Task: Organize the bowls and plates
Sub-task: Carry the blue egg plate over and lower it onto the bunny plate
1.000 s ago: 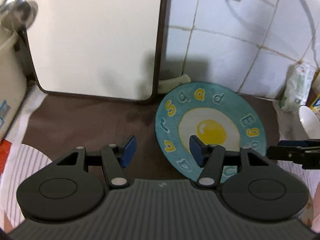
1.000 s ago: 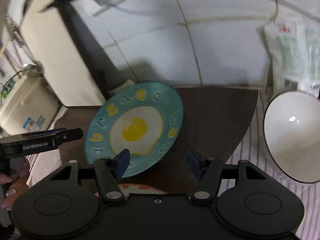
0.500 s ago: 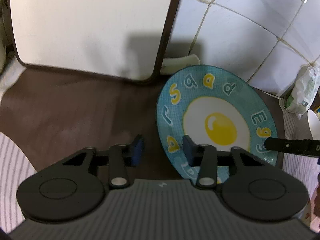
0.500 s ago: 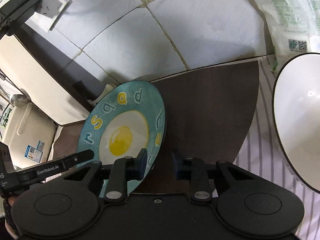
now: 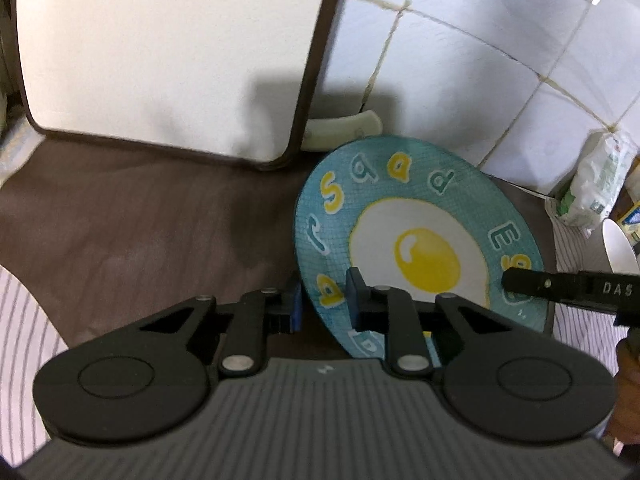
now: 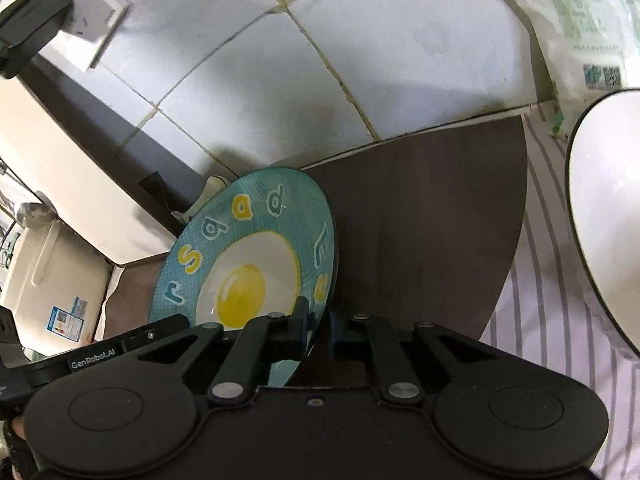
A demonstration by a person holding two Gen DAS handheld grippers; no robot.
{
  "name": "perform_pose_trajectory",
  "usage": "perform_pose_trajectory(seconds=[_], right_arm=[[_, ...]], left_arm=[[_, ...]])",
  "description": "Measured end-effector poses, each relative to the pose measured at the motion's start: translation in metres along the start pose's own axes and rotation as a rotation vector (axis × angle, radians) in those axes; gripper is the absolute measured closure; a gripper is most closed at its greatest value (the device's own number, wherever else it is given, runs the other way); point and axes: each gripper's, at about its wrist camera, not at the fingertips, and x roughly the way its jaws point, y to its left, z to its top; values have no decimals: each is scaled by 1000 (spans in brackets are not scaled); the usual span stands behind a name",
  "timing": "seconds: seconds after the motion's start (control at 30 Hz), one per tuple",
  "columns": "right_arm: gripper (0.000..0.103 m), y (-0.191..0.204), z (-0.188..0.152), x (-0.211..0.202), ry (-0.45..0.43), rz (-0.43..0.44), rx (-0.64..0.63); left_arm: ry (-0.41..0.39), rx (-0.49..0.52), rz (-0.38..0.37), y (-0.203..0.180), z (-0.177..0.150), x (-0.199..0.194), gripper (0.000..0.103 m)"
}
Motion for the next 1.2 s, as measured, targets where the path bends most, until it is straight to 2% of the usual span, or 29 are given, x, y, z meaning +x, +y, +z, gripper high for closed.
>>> perform_pose_trajectory(seconds=[0.1,0.23,0.4,0.6,0.8,0.97,1.2], right_arm=[[88,2,1,-8,2,16,-1],[88,10,-2,-27,-37,33,-29],[87,17,-11,-59,-73,55,-39],[87,28,-30,-101,-111,62,-53],[86,35,-58,-141,-138,60,-51],[86,30,-85,-168,-142,52,-16],[85,16,-126,-183,-132,36,40]], left_arm=[[-13,15,-10,-5,1,-11,83],[-22,31,-17,-10,1,-27,83],[26,44,-71,-14,4,-53,83],[19,83,-82,-29,-3,-94,83],[8,110,-86,-44,-22,-135,83],[35,112,-100,-53,-46,-154,83],[104,105,-112,-59,-80,-157,83]])
